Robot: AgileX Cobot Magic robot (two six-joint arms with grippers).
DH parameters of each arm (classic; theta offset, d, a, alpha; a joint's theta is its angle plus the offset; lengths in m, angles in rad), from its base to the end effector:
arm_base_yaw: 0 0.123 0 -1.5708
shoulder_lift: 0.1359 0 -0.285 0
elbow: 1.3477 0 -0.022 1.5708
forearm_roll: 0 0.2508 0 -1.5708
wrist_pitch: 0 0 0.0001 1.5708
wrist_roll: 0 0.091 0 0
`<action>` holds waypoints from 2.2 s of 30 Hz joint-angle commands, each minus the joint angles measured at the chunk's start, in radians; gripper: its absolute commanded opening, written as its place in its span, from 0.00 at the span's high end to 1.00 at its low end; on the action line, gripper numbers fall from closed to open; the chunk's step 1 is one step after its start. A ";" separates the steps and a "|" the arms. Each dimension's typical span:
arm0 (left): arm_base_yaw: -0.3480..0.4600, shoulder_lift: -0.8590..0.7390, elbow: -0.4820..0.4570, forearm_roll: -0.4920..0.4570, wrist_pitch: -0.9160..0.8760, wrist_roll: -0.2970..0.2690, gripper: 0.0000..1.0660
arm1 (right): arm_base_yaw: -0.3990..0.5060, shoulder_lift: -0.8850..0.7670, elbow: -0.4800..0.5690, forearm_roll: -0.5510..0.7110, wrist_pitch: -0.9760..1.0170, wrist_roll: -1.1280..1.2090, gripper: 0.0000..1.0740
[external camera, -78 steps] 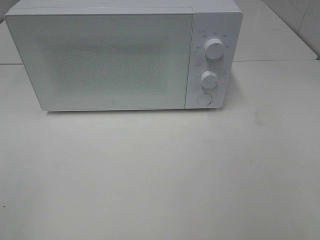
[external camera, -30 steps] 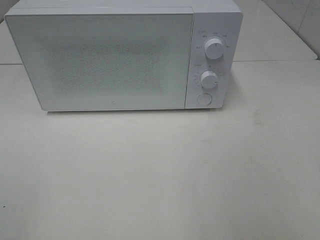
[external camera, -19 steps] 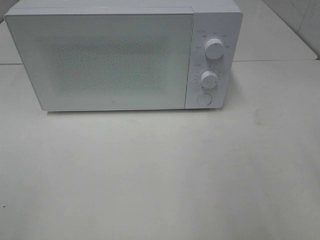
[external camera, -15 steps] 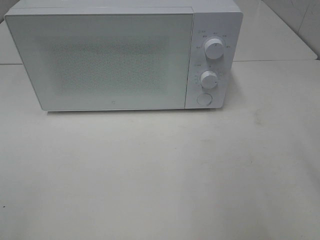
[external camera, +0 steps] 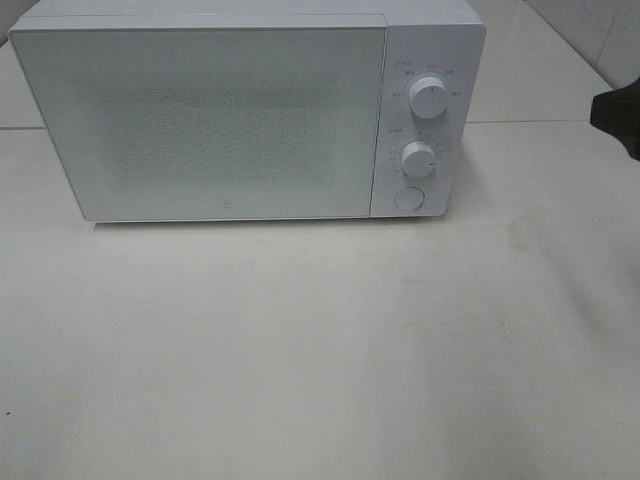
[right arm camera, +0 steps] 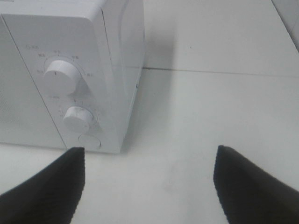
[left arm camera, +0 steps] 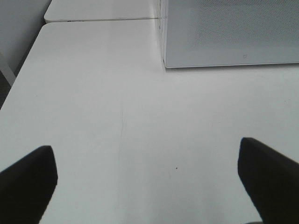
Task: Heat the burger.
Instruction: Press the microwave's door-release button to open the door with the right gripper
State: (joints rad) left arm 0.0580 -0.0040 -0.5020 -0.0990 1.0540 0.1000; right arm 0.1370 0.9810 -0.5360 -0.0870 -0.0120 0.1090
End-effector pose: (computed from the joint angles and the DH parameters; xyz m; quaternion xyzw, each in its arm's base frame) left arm -0.0052 -0.0081 0.2787 0.0197 0.8486 -0.0078 0.5286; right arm 0.2013 0.0278 0.2810 -0.0473 0.8169 0.0461 0.5730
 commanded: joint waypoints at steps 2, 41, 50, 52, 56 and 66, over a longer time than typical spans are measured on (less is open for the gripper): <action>-0.008 -0.021 0.003 0.003 -0.015 -0.007 0.06 | -0.006 0.112 0.086 -0.006 -0.325 0.003 0.31; -0.008 -0.021 0.003 0.003 -0.015 -0.007 0.06 | 0.535 0.741 0.205 0.703 -1.110 -0.245 0.31; -0.008 -0.021 0.003 0.003 -0.015 -0.007 0.06 | 0.565 0.744 0.203 0.748 -1.109 -0.068 0.31; -0.008 -0.021 0.003 0.003 -0.015 -0.007 0.06 | 0.565 0.744 0.203 0.748 -1.109 -0.023 0.31; -0.008 -0.021 0.003 0.003 -0.015 -0.007 0.06 | 0.565 0.744 0.203 0.748 -1.109 0.104 0.31; -0.008 -0.021 0.003 0.003 -0.015 -0.007 0.06 | 0.565 0.744 0.203 0.746 -1.103 0.785 0.31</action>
State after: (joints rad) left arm 0.0580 -0.0040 -0.5020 -0.0990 1.0540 0.1000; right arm 0.6980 1.7270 -0.3250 0.6590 -1.1140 0.7200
